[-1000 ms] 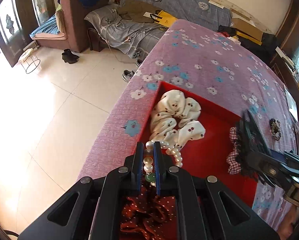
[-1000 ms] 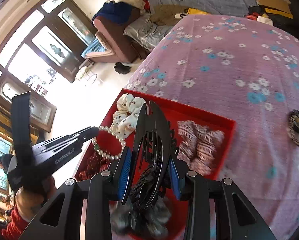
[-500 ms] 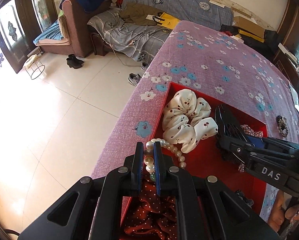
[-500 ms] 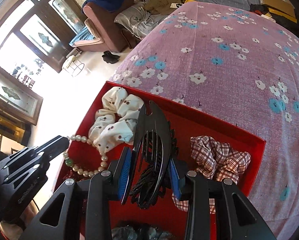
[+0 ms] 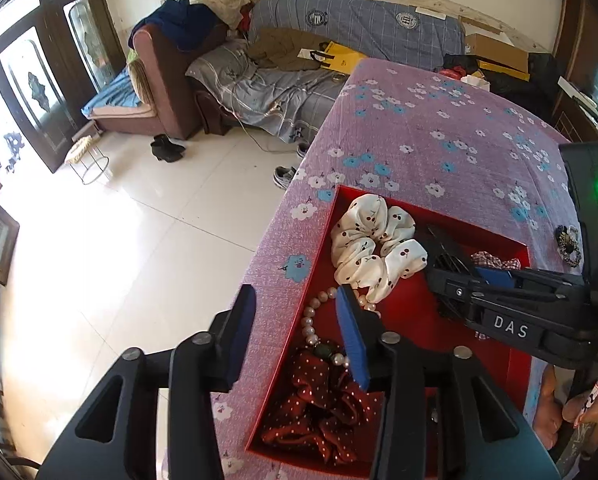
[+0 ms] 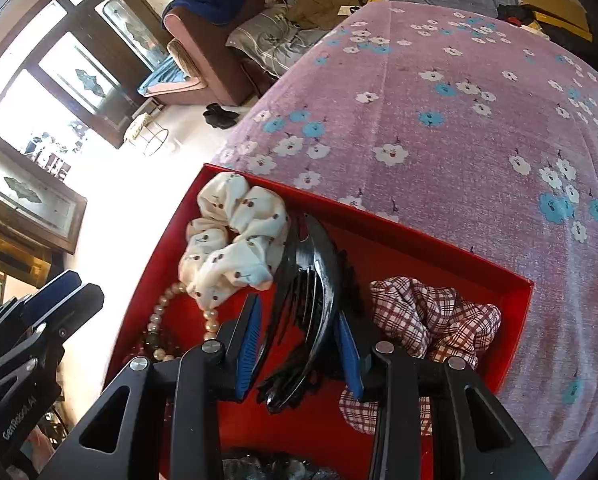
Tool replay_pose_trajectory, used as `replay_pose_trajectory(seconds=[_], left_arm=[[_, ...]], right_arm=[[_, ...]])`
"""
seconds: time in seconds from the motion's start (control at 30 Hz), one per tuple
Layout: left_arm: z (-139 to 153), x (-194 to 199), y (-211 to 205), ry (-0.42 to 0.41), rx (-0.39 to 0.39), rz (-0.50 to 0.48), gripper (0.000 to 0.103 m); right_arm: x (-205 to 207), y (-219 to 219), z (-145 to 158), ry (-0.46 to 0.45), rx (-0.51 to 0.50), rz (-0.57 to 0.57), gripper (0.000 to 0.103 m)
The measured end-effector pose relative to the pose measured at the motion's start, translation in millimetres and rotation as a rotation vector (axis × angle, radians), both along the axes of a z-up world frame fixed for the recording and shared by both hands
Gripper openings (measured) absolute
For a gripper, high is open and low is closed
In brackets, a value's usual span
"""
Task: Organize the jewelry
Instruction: 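Open the left tool to drop the pearl bracelet while right tool releases the claw clip, then move both tools back toward the remaining scrunchies on the bed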
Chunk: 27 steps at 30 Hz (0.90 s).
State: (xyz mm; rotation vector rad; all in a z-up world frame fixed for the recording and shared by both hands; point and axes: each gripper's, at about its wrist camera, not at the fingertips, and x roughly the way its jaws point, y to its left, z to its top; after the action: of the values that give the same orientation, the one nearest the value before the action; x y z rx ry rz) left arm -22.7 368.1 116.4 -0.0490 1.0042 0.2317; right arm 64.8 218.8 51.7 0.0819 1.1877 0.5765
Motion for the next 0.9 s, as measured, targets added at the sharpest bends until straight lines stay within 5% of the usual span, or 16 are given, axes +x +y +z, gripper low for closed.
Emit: replay_pose_trajectory(seconds=[0.13,0.47,0.9], left_arm=[[7.6,-6.0,-4.1,-0.003,0.025,0.006,0.044],[24.1,-20.1,-17.8,0.003,0.051,0.038,0.045],[57.6,-35.8,-79.2,-0.029,0.098,0.01,0.05]], right_arm=[[-6.7,0.1,10.0,-0.022,0.013,0.012,0.053],[-28.2,-30.0,38.0,-0.051,0.091,-0.004,0.055],[-67.6,-124.2,56.0,-0.093,0.132,-0.061,0.057]])
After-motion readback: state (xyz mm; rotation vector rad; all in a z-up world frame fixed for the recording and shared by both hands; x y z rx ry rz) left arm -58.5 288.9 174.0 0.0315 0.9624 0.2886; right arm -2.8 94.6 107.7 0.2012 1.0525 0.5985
